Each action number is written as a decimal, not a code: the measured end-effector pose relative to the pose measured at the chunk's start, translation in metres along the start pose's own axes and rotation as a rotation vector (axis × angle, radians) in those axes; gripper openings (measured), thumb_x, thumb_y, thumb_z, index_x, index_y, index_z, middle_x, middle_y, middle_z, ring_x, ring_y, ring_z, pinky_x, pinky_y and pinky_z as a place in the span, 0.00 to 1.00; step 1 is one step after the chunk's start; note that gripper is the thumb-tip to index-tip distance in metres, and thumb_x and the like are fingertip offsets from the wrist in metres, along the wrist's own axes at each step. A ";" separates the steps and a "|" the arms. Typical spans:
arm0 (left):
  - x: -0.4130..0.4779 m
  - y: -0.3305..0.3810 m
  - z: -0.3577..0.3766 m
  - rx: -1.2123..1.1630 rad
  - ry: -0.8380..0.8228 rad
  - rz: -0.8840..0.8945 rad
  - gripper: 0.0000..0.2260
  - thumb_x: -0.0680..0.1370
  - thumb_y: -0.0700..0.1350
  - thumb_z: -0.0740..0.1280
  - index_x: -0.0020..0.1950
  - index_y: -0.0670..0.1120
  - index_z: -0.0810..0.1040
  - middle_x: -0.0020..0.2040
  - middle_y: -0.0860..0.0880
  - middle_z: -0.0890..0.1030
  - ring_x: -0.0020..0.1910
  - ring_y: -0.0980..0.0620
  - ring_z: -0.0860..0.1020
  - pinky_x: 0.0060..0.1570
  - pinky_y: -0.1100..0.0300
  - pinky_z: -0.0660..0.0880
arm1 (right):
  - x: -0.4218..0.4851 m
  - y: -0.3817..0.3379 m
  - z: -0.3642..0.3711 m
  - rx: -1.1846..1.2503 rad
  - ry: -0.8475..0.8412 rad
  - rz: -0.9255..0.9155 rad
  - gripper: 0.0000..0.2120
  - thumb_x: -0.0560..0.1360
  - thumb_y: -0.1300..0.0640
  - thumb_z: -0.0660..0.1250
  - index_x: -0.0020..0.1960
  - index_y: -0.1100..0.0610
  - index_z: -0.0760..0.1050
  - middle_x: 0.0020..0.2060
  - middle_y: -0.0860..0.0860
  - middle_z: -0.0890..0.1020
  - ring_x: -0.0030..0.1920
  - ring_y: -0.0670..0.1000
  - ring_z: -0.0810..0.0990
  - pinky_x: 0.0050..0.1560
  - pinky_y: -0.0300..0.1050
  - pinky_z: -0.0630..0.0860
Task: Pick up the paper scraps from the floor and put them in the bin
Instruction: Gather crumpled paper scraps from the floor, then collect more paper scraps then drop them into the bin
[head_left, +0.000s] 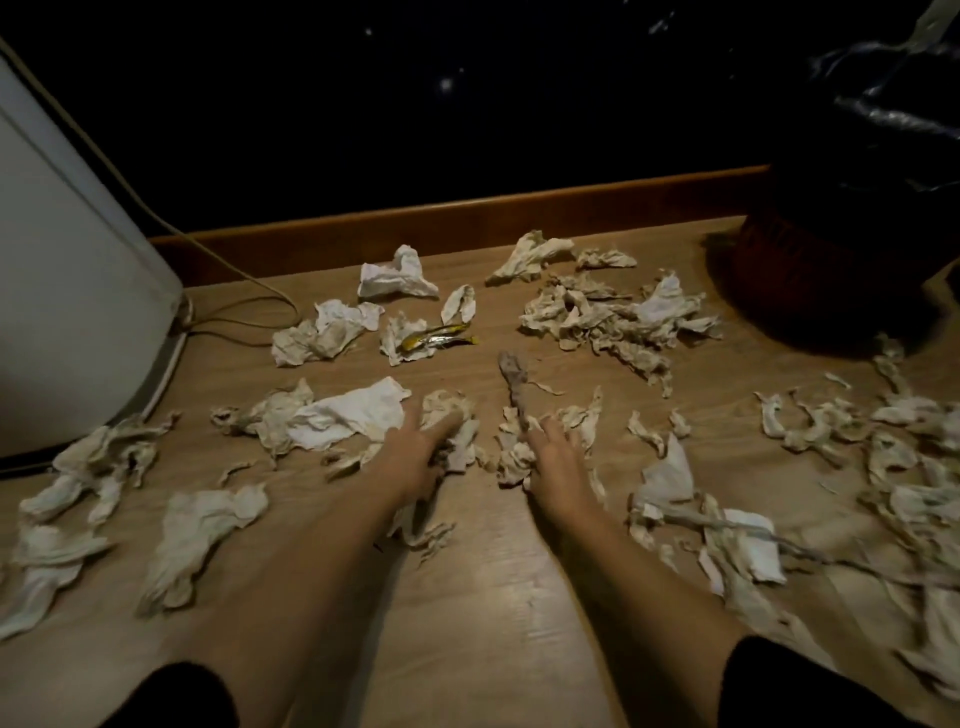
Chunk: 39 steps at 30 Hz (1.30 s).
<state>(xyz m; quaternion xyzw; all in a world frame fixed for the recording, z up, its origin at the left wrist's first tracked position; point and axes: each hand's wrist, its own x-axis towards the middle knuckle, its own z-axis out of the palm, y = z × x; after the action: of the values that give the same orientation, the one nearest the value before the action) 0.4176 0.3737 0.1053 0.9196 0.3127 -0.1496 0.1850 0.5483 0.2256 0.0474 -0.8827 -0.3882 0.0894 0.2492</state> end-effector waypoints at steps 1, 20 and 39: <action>0.007 0.003 0.005 0.022 -0.048 -0.043 0.29 0.78 0.43 0.63 0.73 0.62 0.54 0.78 0.45 0.42 0.73 0.32 0.53 0.68 0.41 0.64 | -0.004 -0.002 0.004 0.006 0.034 -0.009 0.24 0.72 0.72 0.58 0.65 0.56 0.69 0.65 0.54 0.68 0.64 0.59 0.63 0.62 0.53 0.68; 0.105 0.158 -0.105 -0.233 0.413 0.421 0.18 0.71 0.33 0.67 0.59 0.45 0.78 0.54 0.48 0.81 0.52 0.52 0.78 0.46 0.70 0.71 | 0.059 0.063 -0.151 0.049 0.268 0.010 0.20 0.66 0.74 0.59 0.54 0.60 0.74 0.53 0.58 0.73 0.55 0.60 0.69 0.48 0.40 0.59; 0.217 0.510 -0.277 -0.160 0.473 0.901 0.31 0.73 0.41 0.66 0.73 0.53 0.57 0.70 0.38 0.61 0.70 0.37 0.59 0.69 0.48 0.60 | 0.220 0.185 -0.485 -0.036 0.770 0.283 0.21 0.72 0.62 0.64 0.64 0.57 0.68 0.62 0.59 0.67 0.63 0.63 0.64 0.67 0.54 0.63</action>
<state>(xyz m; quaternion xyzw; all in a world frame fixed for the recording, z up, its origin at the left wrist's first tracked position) 0.9483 0.2312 0.3919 0.9546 -0.0707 0.1815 0.2253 0.9875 0.0994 0.3782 -0.9006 -0.1426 -0.2207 0.3462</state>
